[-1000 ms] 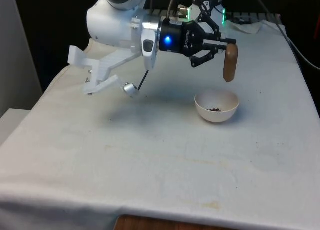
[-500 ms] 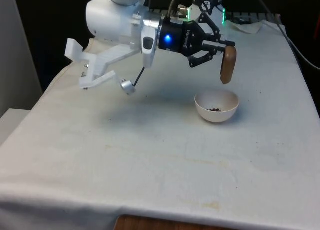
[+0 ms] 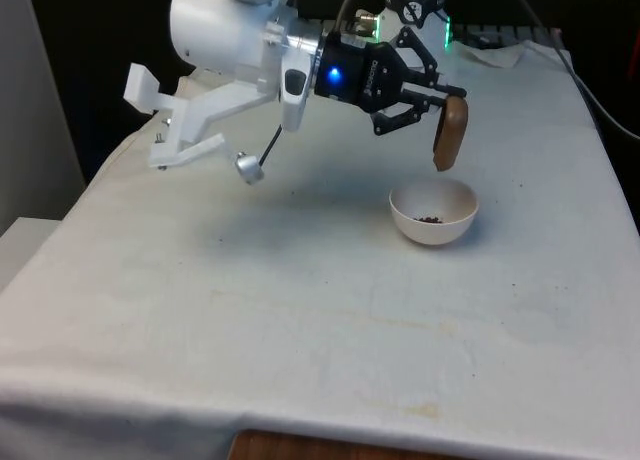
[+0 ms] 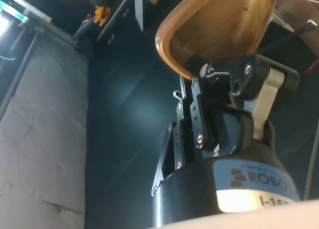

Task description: Pour the coffee beans from the cup into the bowl.

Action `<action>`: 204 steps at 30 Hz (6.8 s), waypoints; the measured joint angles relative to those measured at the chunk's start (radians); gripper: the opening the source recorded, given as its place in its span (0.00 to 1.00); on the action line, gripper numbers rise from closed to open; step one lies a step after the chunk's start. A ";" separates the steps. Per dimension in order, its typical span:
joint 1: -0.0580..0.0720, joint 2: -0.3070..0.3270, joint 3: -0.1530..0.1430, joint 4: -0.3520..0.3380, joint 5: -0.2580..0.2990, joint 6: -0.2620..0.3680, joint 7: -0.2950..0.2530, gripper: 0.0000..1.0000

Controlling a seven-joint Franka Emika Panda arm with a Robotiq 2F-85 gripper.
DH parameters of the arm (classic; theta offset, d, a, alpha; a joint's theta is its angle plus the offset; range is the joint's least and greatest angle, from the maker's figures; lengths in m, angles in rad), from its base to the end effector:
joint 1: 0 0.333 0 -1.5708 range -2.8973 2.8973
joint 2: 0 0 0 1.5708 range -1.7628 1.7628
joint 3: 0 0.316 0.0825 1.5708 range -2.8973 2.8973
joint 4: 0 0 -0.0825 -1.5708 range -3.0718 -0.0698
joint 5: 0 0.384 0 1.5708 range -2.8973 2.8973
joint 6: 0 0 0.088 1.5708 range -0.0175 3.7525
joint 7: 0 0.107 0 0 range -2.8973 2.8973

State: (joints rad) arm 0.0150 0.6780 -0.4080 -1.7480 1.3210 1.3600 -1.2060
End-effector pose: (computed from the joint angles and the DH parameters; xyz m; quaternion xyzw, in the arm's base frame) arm 0.5997 -0.0928 0.2214 -0.7810 -0.1211 -0.0778 0.6077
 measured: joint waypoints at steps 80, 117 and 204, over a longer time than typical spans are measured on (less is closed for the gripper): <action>0.010 -0.090 -0.001 -0.012 -0.348 0.203 0.003 0.01; 0.025 -0.091 -0.001 -0.012 -0.500 0.333 0.027 0.01; 0.053 -0.090 0.008 -0.013 -0.933 0.580 0.249 0.01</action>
State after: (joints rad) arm 0.0680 0.5880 -0.4000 -1.7610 0.3880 1.9400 -0.9570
